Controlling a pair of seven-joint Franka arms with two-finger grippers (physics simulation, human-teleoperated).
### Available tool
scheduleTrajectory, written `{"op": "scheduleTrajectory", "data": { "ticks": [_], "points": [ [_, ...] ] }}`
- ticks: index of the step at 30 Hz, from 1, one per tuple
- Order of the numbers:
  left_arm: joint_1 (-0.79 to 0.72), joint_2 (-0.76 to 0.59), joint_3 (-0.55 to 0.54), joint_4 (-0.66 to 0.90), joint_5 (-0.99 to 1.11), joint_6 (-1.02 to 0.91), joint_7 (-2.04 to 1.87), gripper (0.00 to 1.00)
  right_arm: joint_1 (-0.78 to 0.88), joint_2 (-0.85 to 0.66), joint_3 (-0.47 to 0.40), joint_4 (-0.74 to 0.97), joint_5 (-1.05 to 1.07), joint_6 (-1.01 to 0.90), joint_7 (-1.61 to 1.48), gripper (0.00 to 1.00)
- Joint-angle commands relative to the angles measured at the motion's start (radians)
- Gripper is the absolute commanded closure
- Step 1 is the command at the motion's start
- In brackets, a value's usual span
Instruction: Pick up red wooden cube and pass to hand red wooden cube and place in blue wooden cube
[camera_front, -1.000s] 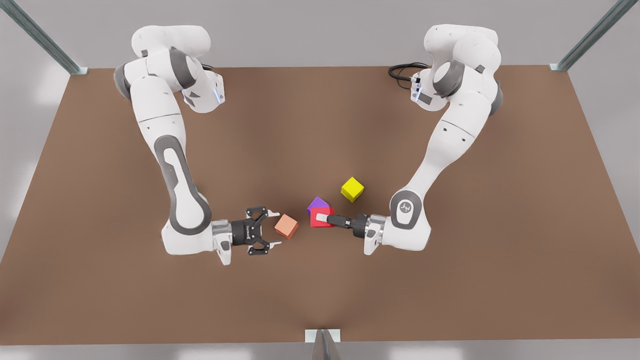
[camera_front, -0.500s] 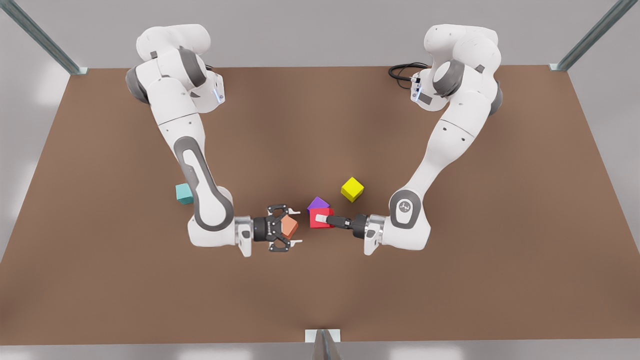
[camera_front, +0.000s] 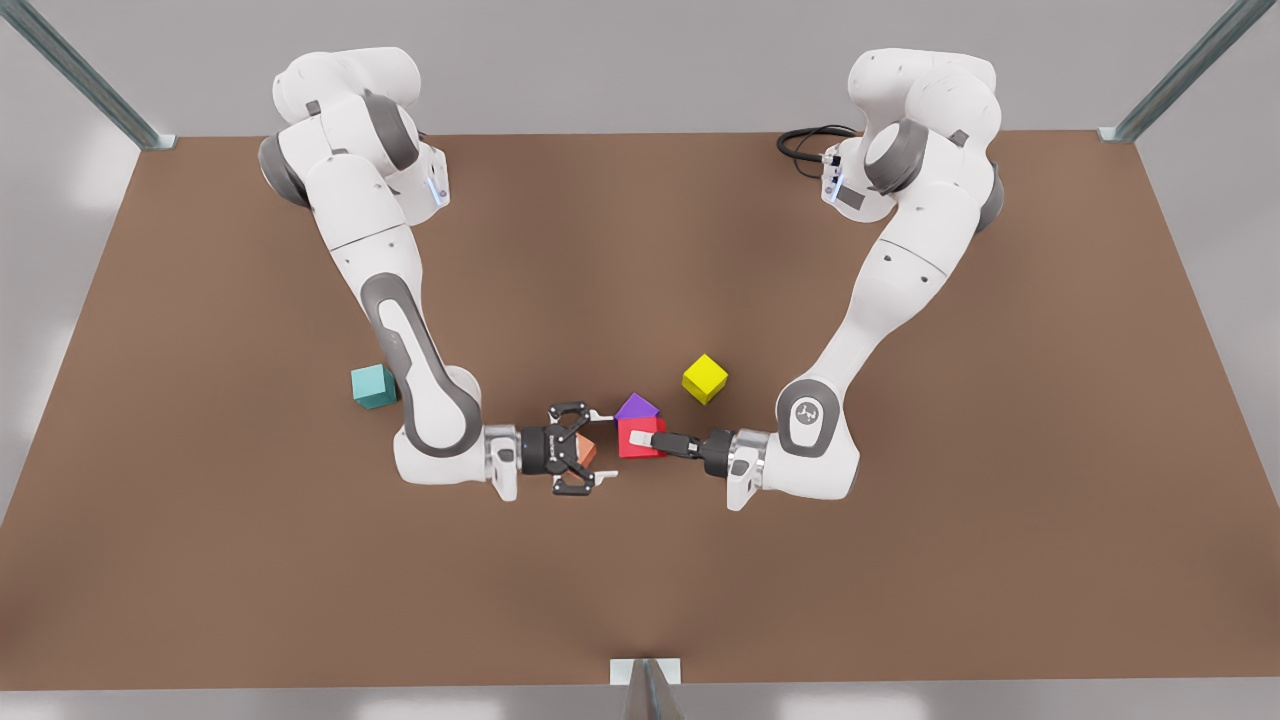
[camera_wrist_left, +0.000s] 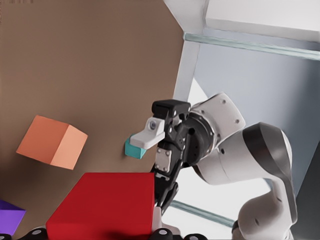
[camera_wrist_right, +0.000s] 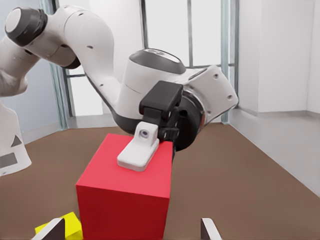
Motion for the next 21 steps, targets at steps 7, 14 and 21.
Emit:
{"op": "scheduleTrajectory", "data": {
  "ticks": [7,14,21],
  "points": [
    [-0.016,0.0,-0.001,0.0,-0.007,0.058,0.01,0.31,0.001,-0.006,0.017,-0.013,0.016,0.002,-0.115,0.0],
    [-0.042,0.0,-0.016,0.002,-0.007,0.122,-0.007,0.31,0.018,0.0,0.017,-0.013,0.031,0.025,-0.115,0.0],
    [-0.042,0.0,-0.016,0.002,-0.007,0.122,-0.007,0.31,0.022,0.017,0.017,-0.013,0.04,0.031,-0.121,0.0]
  ]
}}
